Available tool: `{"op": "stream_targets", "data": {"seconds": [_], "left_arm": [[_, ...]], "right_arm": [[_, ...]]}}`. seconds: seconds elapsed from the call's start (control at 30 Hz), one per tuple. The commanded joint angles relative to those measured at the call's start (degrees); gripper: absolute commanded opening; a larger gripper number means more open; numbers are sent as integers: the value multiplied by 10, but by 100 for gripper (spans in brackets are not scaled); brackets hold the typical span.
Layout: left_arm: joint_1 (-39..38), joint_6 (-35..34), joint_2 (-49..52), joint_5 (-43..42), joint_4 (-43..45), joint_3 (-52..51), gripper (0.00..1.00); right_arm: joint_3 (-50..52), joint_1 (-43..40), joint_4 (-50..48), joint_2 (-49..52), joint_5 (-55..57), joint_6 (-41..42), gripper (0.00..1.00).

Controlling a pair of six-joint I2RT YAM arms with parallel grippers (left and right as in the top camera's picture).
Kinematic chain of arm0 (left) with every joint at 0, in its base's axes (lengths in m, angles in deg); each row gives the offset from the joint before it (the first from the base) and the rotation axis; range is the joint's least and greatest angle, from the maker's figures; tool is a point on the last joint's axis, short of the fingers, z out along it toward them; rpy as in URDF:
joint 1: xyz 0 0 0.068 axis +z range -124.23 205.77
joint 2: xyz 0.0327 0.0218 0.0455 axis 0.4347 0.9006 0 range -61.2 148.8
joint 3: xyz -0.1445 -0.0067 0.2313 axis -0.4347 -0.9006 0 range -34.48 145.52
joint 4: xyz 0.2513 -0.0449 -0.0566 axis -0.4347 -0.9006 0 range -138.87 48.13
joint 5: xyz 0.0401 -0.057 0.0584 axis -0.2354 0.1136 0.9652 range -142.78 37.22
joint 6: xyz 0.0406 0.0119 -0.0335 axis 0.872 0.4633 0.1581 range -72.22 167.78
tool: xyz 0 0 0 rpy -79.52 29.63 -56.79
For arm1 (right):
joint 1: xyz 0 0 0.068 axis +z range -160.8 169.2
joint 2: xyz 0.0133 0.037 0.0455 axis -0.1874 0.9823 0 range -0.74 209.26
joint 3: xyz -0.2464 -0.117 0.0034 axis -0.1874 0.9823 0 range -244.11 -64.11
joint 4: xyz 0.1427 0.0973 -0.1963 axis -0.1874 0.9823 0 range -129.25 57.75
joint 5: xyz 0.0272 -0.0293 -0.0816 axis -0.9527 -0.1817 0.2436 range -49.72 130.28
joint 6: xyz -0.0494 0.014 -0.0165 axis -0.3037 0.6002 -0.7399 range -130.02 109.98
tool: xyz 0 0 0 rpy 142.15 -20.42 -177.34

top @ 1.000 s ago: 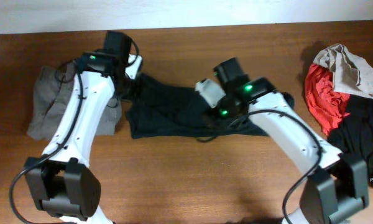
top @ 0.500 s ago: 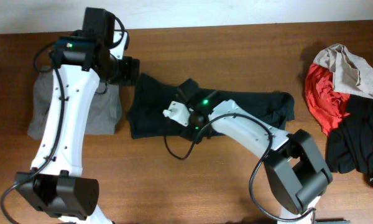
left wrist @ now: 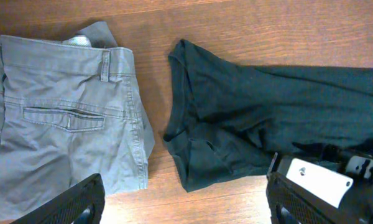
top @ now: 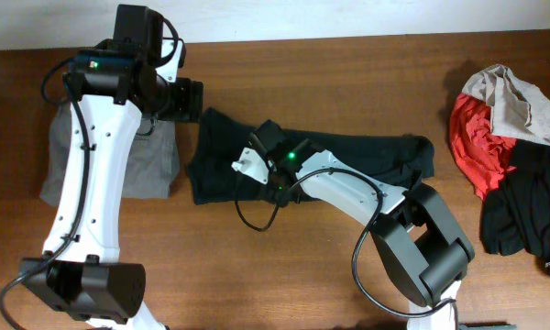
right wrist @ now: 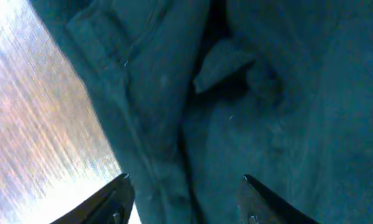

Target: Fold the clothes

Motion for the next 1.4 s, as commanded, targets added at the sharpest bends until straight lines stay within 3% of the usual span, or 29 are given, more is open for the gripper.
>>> {"op": "stream_targets", "data": {"seconds": [0.0,1.03,1.23,1.37], "left_arm": [[2,-5,-10,-5,-2,10,84],[2,-5,-10,-4,-6,10,84],[2,-5,-10,-4,-6,10,84],[2,-5,-10,-4,-7,10,84]], "right_arm": [[-6,0,-10,3,7,5,55],[-6,0,-38,29,-28,34,57],[-6,0,-52,29,-5,47,44],[-6,0,-64,29,19,47,14]]}}
